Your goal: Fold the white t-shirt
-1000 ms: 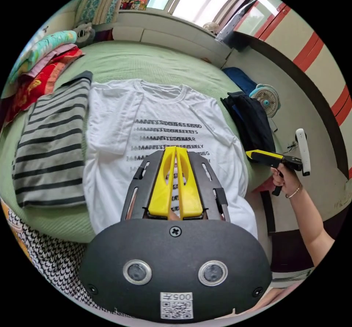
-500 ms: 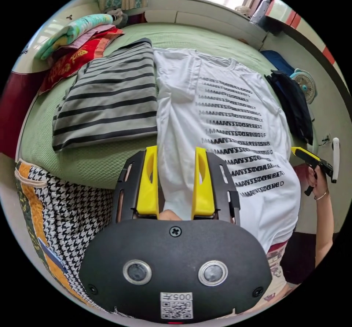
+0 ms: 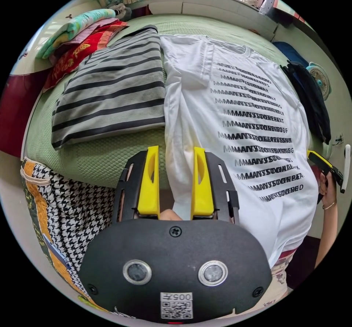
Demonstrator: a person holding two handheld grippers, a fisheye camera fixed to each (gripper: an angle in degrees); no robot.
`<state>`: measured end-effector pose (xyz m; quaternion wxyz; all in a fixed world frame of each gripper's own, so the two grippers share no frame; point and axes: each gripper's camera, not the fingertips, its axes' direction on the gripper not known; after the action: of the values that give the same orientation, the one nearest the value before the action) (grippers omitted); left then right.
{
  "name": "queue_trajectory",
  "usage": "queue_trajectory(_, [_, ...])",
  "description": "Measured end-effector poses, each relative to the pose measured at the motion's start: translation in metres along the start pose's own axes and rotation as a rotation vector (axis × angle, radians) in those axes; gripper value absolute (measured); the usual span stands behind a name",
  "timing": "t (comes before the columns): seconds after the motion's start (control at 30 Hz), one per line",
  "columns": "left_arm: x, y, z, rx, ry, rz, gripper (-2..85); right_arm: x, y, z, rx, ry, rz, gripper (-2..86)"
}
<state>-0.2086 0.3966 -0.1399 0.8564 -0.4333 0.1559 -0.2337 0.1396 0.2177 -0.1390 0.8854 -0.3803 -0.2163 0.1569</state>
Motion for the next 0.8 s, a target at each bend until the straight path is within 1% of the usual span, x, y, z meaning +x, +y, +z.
queue_trajectory(0.13, [-0.005,0.005,-0.015,0.047,0.018,-0.004,12.4,0.001,0.011,-0.010,0.060,0.021,0.002,6.3])
queue_trajectory(0.23, [-0.003,0.002,-0.012,0.012,0.025,0.012,12.0,0.004,0.013,-0.001,0.005,-0.012,0.017,5.8])
queue_trajectory(0.43, [0.002,0.004,-0.016,0.000,-0.013,0.012,10.6,-0.002,0.019,0.000,0.018,0.023,0.025,4.0])
queue_trajectory(0.5, [0.002,0.005,-0.019,-0.005,-0.012,0.027,9.2,-0.006,0.020,-0.001,0.016,0.043,-0.001,3.1])
queue_trajectory(0.57, [0.001,0.005,-0.024,-0.006,0.052,0.052,5.3,-0.008,0.021,-0.003,0.007,0.047,-0.017,1.5])
queue_trajectory(0.6, [0.001,0.006,-0.026,-0.004,0.058,0.051,4.1,-0.009,0.020,-0.004,-0.004,0.037,-0.027,-0.4])
queue_trajectory(0.67, [0.001,0.007,-0.036,0.002,0.096,0.088,2.9,-0.010,0.019,-0.009,-0.010,0.035,-0.053,-1.2])
queue_trajectory(0.8, [-0.003,0.004,-0.063,0.057,0.083,0.122,2.2,-0.009,0.013,-0.042,0.074,0.007,-0.088,-1.6])
